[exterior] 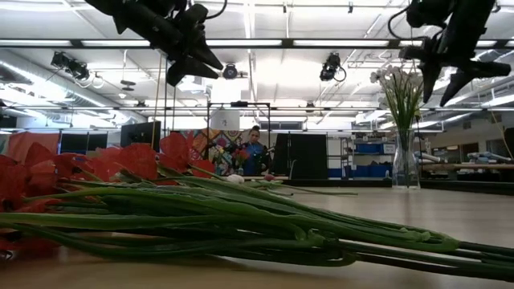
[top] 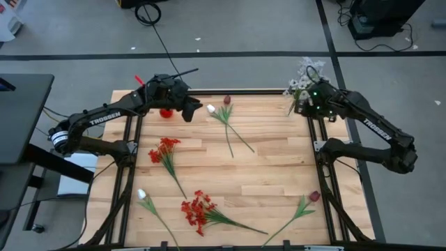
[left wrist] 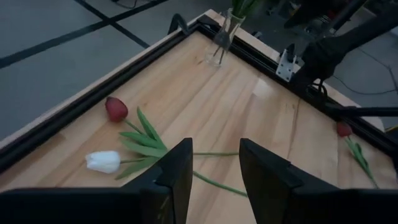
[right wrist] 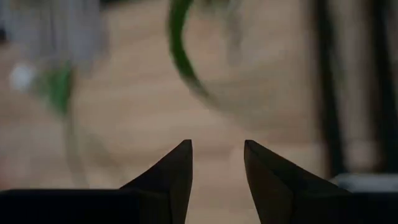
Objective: Sort flowers into vase by color
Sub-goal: Put the bottom dark red flower into the transparent vase
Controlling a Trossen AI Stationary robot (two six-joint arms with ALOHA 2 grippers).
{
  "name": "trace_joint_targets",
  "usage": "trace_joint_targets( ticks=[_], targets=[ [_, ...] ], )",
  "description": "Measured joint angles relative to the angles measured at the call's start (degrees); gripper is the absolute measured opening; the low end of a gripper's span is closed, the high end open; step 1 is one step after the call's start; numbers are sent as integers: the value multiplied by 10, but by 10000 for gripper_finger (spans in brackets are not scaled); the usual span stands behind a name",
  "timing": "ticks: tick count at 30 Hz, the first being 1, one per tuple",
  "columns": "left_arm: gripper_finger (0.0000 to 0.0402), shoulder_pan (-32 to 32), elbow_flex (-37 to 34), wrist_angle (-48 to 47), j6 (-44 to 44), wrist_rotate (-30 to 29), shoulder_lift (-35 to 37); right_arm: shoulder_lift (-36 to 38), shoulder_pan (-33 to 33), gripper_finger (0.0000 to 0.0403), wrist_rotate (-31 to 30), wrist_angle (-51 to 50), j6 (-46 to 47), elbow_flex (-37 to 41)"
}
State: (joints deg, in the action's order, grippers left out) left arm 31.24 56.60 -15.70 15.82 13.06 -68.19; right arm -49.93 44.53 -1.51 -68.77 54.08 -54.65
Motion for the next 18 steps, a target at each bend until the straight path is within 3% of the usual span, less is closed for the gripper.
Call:
trace_joint_targets(
  ticks=[3, 5, 9, 13, 18],
  targets=[
    [138, 0, 0, -7, -15, 3, 0, -14, -33, 153, 78, 22, 8, 0],
    [138, 0, 0, -13, -21, 7, 0, -24, -69, 152, 95, 53, 31, 0],
    [138, 0, 0, -34, -50, 17, 0, -65, -162, 147, 78, 124, 87, 0],
    [138, 0, 0, -48, -101, 73, 0, -132, -255, 141, 41, 196, 133, 0],
    [138, 0, 0, -65, -121, 95, 1, -223, -334, 139, 22, 292, 162, 0]
  ],
)
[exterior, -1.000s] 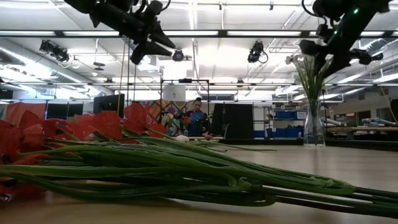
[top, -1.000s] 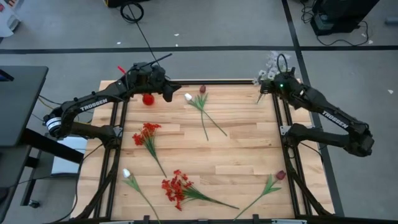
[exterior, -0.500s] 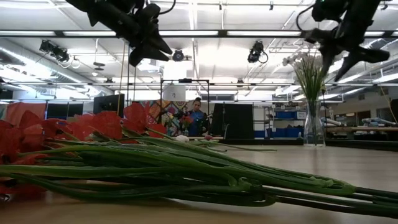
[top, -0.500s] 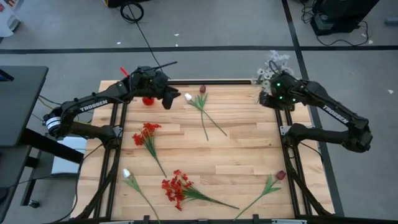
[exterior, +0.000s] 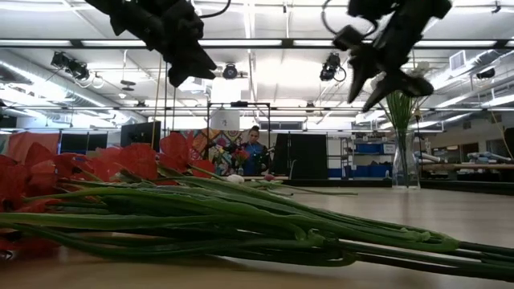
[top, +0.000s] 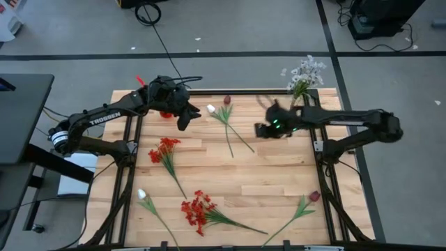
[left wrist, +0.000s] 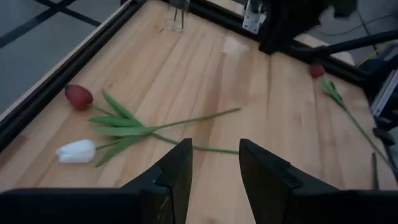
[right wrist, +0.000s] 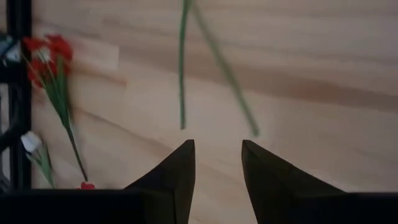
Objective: Sort flowers into vase by color
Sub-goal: Put the bottom dark red flower into the transparent vase
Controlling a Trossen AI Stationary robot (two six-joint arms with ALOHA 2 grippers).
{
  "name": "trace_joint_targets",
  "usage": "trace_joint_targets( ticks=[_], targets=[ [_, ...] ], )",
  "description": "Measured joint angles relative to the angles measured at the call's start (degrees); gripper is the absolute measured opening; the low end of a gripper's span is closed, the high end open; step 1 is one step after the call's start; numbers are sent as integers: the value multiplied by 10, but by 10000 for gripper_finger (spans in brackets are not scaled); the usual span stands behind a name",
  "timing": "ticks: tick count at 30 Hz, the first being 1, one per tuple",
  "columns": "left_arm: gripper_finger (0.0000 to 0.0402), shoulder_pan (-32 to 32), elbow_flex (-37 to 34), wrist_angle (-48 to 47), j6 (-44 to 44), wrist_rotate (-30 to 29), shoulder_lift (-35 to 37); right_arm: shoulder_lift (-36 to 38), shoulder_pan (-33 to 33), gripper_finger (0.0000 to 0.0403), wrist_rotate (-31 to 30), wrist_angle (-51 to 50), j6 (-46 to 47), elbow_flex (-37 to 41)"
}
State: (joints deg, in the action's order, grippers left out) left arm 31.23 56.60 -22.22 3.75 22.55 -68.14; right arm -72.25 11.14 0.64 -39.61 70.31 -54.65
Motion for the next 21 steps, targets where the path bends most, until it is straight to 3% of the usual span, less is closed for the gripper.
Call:
trace_joint_targets(
  ticks=[6, 13, 21],
  targets=[
    [138, 0, 0, -36, -6, 0, 0, -83, -69, 135, 24, 37, 94, 0],
    [137, 0, 0, -99, -48, 0, 0, -122, -175, 123, 152, 24, 197, 0],
    [137, -1, 0, -130, -93, 5, 0, -120, -330, 122, 246, 28, 128, 0]
  ],
)
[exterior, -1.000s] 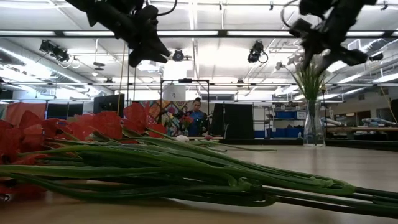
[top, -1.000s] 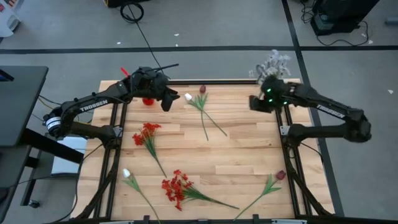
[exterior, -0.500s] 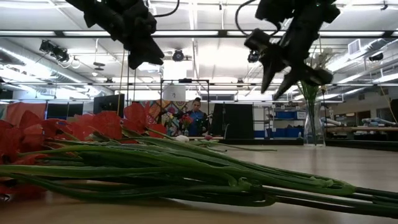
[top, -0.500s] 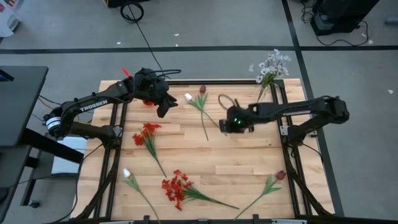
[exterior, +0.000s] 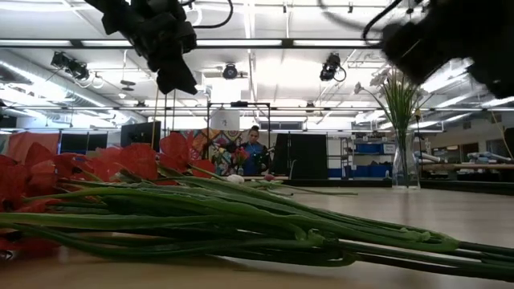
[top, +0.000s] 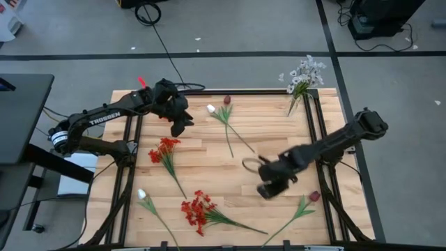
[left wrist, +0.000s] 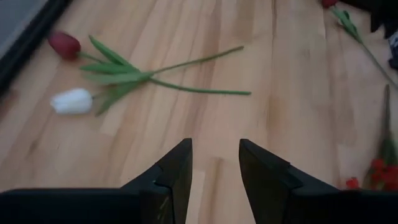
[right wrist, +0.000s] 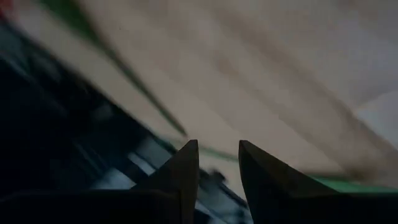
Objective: Sort flowers into vase by color
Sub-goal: Put the bottom dark red flower into the transparent vase
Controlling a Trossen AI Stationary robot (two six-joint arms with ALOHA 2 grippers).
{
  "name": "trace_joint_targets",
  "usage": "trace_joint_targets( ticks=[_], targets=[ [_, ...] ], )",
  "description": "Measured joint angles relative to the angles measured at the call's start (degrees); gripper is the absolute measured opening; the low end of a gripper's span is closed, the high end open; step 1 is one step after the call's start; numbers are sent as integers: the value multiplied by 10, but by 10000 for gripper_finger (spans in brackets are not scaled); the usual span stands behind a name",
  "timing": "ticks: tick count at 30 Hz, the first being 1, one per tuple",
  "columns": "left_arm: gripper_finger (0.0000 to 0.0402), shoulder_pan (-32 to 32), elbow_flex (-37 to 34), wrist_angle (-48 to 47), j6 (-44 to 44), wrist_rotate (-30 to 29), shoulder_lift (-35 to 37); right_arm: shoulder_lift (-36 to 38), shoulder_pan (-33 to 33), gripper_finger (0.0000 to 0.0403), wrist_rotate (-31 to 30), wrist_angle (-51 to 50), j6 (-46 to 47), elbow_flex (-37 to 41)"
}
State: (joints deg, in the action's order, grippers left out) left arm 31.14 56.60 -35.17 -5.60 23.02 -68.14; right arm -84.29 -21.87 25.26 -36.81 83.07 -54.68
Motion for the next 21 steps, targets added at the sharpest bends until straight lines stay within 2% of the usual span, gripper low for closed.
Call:
trace_joint_targets(
  ticks=[4, 7, 14, 18, 21],
  targets=[
    [137, -25, 0, -3, 71, 24, 3, 0, -73, 119, -15, -8, -76, 0],
    [137, -79, 0, 17, 108, 7, 5, 0, -123, 115, -48, -25, -149, 0],
    [137, -244, 0, 63, 164, -147, -2, -18, -208, 115, -75, -113, -343, 0],
    [137, -320, 0, 111, 220, -223, -1, -34, -241, 127, -116, -105, -403, 0],
    [137, -377, 0, 119, 229, -296, -4, -54, -264, 137, -144, -77, -451, 0]
  ],
)
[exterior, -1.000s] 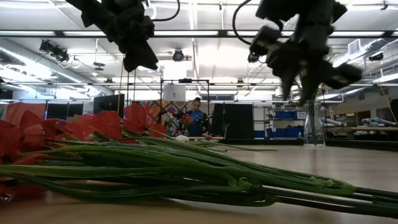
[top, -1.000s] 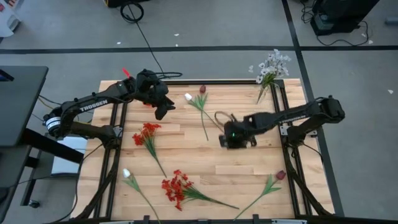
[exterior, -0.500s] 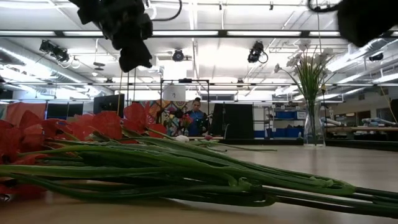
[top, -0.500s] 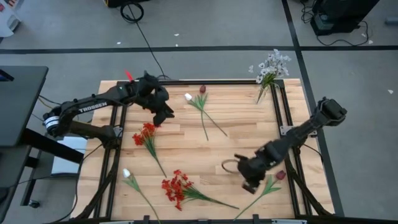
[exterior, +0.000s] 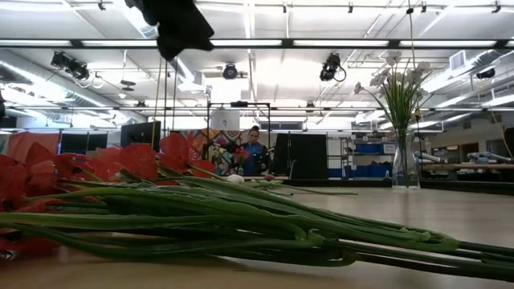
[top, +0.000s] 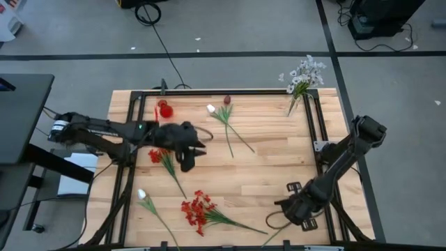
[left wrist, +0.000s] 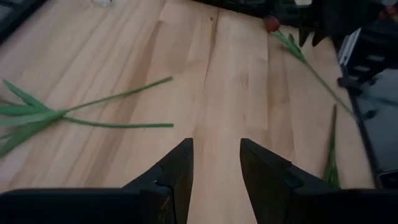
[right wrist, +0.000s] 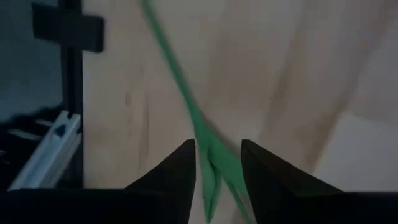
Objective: Sort flowers into vase by color
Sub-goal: Put the bottom dark red flower into the transparent vase
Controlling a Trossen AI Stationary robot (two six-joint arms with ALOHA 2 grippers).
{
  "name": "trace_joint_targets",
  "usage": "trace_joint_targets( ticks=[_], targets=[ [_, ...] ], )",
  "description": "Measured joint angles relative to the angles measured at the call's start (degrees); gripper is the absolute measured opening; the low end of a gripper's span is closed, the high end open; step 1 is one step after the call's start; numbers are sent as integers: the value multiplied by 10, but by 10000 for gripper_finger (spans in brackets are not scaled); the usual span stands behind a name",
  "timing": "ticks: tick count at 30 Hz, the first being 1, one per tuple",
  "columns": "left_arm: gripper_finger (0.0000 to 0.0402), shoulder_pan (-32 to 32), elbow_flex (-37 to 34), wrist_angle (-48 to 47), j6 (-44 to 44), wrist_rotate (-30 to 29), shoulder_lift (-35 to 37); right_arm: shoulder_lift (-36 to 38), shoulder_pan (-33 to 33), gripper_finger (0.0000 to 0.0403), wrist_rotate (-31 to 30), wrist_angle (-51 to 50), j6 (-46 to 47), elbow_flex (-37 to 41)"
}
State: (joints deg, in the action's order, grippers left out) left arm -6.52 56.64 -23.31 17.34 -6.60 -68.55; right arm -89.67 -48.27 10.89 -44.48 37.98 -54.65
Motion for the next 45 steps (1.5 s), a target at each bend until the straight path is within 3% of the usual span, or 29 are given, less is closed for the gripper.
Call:
trace_joint_targets(
  ticks=[7, 13, 17, 23, 27, 32, 34, 37, 41, 45],
  targets=[
    [137, -108, 0, -19, -25, -108, -44, -67, -41, 150, -41, 29, -76, 0],
    [137, -140, 0, -21, -15, -148, -73, -113, -50, 143, -41, 36, -89, -3],
    [137, -140, 0, -21, 1, -149, -84, -118, -53, 115, -50, 41, -38, -3],
    [137, -123, 0, -16, 1, -166, -84, -93, -52, 17, -59, 49, 57, 0],
    [137, -104, 0, -3, -1, -166, -84, -77, -44, 14, -56, 47, 128, 1],
    [137, -82, 0, 19, -26, -166, -84, -30, -24, 6, 8, 67, 188, 2],
    [137, -78, 0, 35, -56, -162, -84, -4, -8, 5, 21, 73, 221, 2],
    [137, -73, 0, 72, -99, -129, -84, 41, 41, 3, -10, 70, 314, 1],
    [137, -71, 0, 158, -181, -83, -84, 91, 142, 3, -43, 82, 400, 1],
    [137, -71, 0, 233, -262, -62, -84, 119, 248, 10, -24, 152, 433, 1]
  ],
)
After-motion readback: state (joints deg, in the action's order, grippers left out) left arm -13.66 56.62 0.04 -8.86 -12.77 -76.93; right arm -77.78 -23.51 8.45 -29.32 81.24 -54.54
